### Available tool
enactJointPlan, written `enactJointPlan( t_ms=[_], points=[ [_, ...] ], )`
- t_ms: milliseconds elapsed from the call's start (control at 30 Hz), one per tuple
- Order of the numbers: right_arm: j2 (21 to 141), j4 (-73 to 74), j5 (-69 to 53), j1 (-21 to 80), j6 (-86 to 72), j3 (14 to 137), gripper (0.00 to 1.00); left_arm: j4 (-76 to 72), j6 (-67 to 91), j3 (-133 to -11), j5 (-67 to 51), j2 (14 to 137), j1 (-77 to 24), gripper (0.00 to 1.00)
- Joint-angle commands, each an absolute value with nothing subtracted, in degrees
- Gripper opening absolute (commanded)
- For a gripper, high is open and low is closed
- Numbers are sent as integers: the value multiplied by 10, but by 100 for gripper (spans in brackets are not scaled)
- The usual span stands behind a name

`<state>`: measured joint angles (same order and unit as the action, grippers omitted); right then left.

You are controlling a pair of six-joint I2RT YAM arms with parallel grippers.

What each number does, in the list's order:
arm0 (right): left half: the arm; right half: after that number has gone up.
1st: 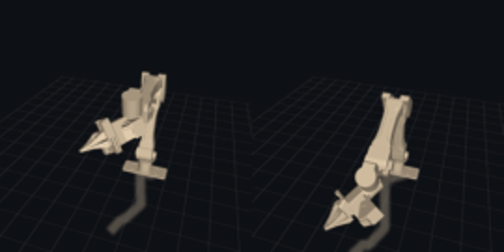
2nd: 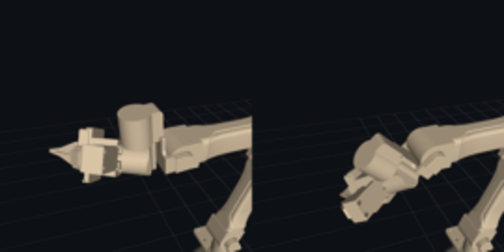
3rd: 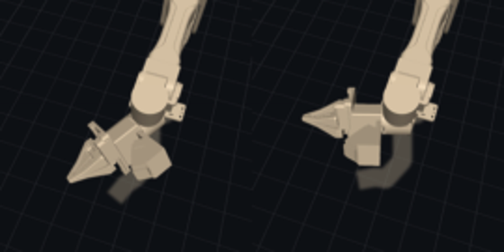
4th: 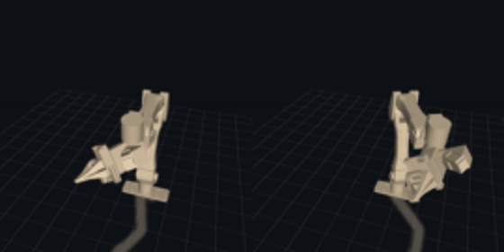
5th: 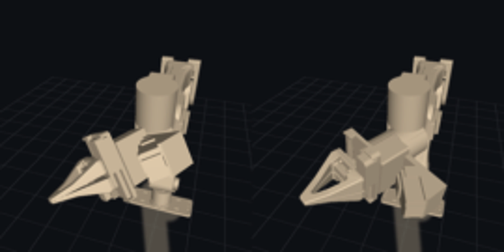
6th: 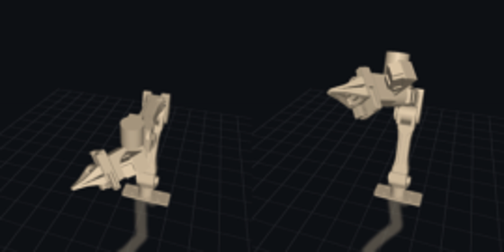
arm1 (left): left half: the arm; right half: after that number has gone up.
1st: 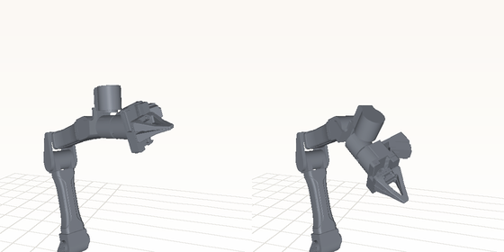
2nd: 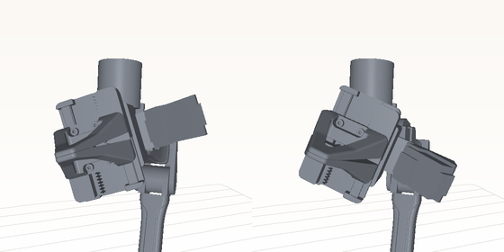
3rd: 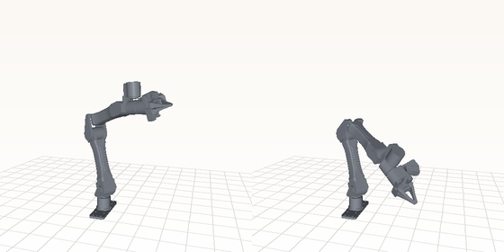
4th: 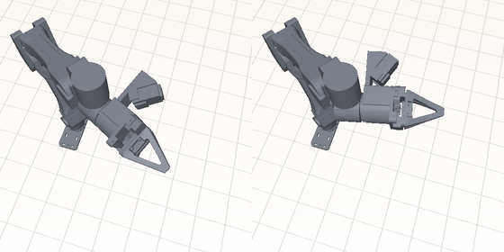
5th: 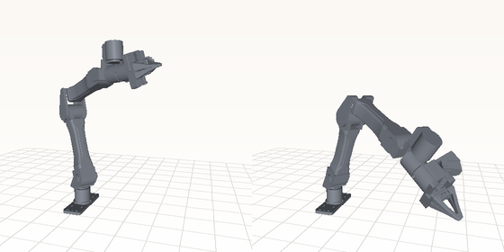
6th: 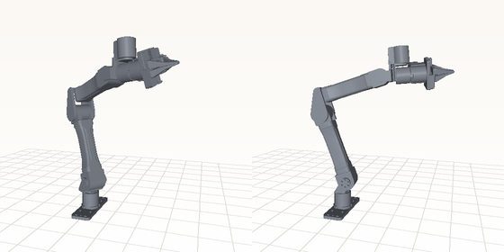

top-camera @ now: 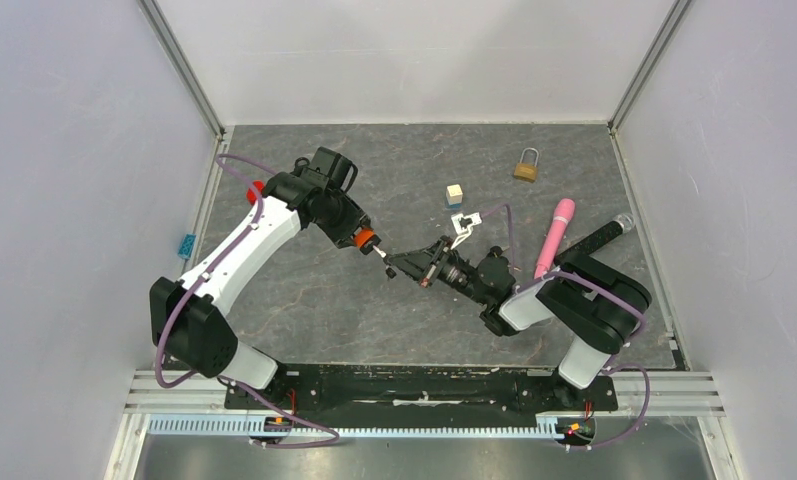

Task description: Unlock with the key

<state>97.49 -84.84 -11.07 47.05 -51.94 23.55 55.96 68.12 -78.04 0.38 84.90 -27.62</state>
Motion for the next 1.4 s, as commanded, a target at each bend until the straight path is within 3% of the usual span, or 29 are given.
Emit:
enactJointPlan(
  t_ms=[0,1367],
  points=[
    [969,-874,-105,479,-527,231,0,542,703,-788,-2,832,-278,2],
    [983,-890,-68,479,-554,219,0,548,709,-790,28,835,-305,2]
  ],
)
